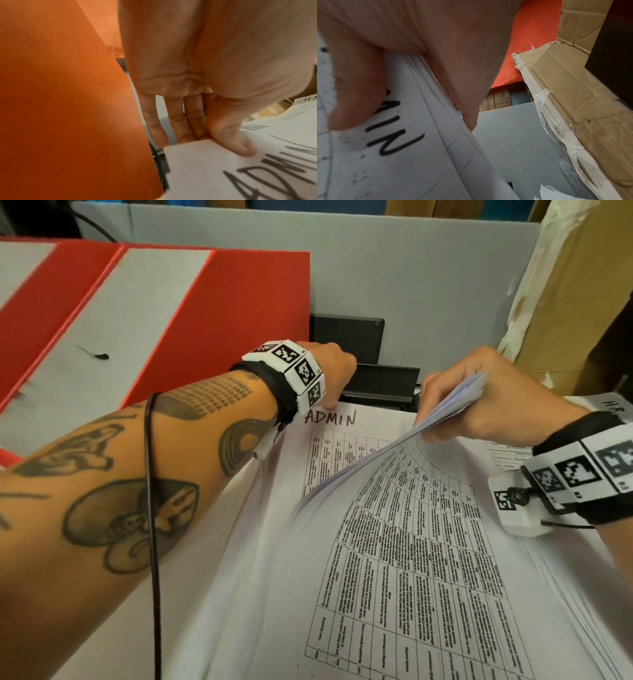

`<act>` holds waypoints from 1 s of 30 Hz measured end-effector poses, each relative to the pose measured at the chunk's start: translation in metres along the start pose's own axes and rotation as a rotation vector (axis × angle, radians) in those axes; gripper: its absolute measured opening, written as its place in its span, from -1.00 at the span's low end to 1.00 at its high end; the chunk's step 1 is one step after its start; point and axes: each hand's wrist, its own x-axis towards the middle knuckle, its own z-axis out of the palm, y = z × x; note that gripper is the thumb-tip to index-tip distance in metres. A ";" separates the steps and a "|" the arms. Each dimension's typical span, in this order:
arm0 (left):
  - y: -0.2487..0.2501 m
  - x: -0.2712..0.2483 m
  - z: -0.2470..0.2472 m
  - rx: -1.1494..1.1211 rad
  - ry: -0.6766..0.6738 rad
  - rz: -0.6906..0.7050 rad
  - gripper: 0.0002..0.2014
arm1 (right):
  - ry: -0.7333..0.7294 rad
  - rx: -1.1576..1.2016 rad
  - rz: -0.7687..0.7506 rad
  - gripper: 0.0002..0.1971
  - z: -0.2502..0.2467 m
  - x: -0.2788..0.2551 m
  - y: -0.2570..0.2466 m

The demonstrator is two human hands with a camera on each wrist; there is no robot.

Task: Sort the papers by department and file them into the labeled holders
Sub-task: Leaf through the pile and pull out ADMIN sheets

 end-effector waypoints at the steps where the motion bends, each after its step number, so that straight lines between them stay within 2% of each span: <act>1: 0.001 -0.002 -0.004 0.019 0.039 -0.012 -0.78 | -0.003 0.008 -0.004 -0.77 0.000 0.000 0.000; 3: 0.004 -0.011 -0.020 0.059 0.071 -0.023 -0.60 | 0.000 0.033 -0.009 -0.74 -0.001 -0.001 0.000; 4: 0.005 -0.016 -0.028 0.041 0.083 -0.011 -0.61 | 0.003 0.047 -0.005 -0.73 0.000 -0.001 -0.001; 7: 0.008 -0.024 -0.054 -0.115 0.035 0.144 -0.82 | 0.010 0.046 -0.011 -0.75 0.004 0.000 -0.002; 9: 0.012 -0.032 -0.069 -0.276 -0.013 0.268 -0.85 | 0.025 0.038 -0.026 -0.75 0.005 0.001 -0.002; 11: 0.017 -0.041 -0.080 -0.446 -0.010 0.338 -0.75 | 0.075 0.002 -0.010 -0.64 0.005 0.002 0.001; 13: 0.025 -0.048 -0.086 -0.686 -0.046 0.355 -0.58 | 0.157 -0.026 0.006 -0.64 0.002 0.002 0.005; 16: 0.028 -0.058 -0.082 -1.063 -0.118 0.242 -0.35 | 0.253 0.013 -0.006 -0.54 -0.003 0.001 0.007; 18: 0.023 -0.068 -0.078 -1.083 -0.167 0.183 -0.26 | 0.280 0.062 -0.016 -0.41 -0.004 0.002 0.006; 19: 0.019 -0.072 -0.076 -1.023 -0.192 0.184 -0.23 | 0.309 0.066 -0.014 -0.36 -0.004 0.003 0.005; 22: 0.013 -0.090 -0.068 -0.702 -0.195 0.228 -0.34 | 0.462 0.058 -0.050 -0.32 -0.002 0.005 -0.002; 24: 0.011 -0.094 -0.061 -0.558 -0.060 0.141 -0.47 | 0.557 0.019 -0.073 -0.36 -0.005 0.007 -0.010; 27: 0.003 -0.097 -0.060 -0.480 0.280 0.042 -0.61 | 0.711 -0.064 -0.164 -0.45 -0.013 0.009 -0.029; 28: -0.002 -0.098 -0.063 -0.506 0.391 0.023 -0.61 | 0.791 -0.081 -0.176 -0.45 -0.018 0.010 -0.035; 30: -0.017 -0.103 -0.071 -0.670 0.586 -0.011 -0.60 | 0.947 -0.065 -0.112 -0.32 -0.032 0.009 -0.036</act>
